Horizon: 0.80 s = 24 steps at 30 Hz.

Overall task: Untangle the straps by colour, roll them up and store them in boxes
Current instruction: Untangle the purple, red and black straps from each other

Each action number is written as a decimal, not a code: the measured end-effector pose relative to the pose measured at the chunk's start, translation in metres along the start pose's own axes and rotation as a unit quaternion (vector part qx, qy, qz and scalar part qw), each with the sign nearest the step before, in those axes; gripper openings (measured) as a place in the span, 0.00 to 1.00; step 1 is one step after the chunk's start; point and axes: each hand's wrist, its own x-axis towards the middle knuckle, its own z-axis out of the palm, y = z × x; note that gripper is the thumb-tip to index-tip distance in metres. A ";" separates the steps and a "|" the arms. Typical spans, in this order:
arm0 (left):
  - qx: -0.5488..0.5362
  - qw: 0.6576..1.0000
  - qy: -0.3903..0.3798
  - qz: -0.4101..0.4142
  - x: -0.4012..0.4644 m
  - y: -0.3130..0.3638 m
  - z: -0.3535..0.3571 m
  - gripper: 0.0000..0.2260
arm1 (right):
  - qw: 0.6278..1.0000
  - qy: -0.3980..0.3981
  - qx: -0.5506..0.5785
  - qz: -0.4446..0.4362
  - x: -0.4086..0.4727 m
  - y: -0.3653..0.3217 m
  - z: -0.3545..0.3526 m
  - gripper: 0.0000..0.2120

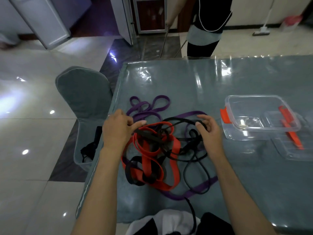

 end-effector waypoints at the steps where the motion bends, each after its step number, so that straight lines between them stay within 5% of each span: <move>1: 0.004 1.000 -0.001 -0.022 0.000 0.007 -0.006 0.31 | 1.000 -0.003 0.002 -0.010 -0.003 -0.003 0.000 0.12; 4: 0.016 0.999 -0.005 -0.049 -0.006 0.019 -0.013 0.30 | 1.000 -0.002 -0.004 -0.016 -0.012 -0.008 -0.006 0.06; 9: -0.142 0.990 -0.004 -0.021 -0.022 0.010 -0.004 0.06 | 0.999 0.024 -0.021 -0.010 -0.030 -0.003 -0.020 0.04; 11: -0.200 0.980 -0.017 -0.009 -0.027 0.015 -0.003 0.16 | 0.999 0.017 -0.031 0.006 -0.037 0.002 -0.025 0.05; 14: -0.209 0.977 -0.022 -0.041 -0.028 0.020 -0.002 0.15 | 0.998 -0.019 -0.056 0.029 -0.045 0.012 -0.029 0.09; 17: -0.115 0.979 -0.080 -0.148 -0.027 0.017 0.002 0.04 | 0.994 -0.051 -0.093 0.034 -0.053 0.019 -0.031 0.13; 20: -0.010 0.972 -0.132 -0.195 -0.031 0.015 0.004 0.15 | 0.989 -0.076 -0.118 0.049 -0.059 0.023 -0.033 0.11; 24: -0.199 0.964 -0.076 -0.162 -0.030 0.019 0.004 0.15 | 0.988 -0.047 -0.130 0.071 -0.061 0.027 -0.036 0.13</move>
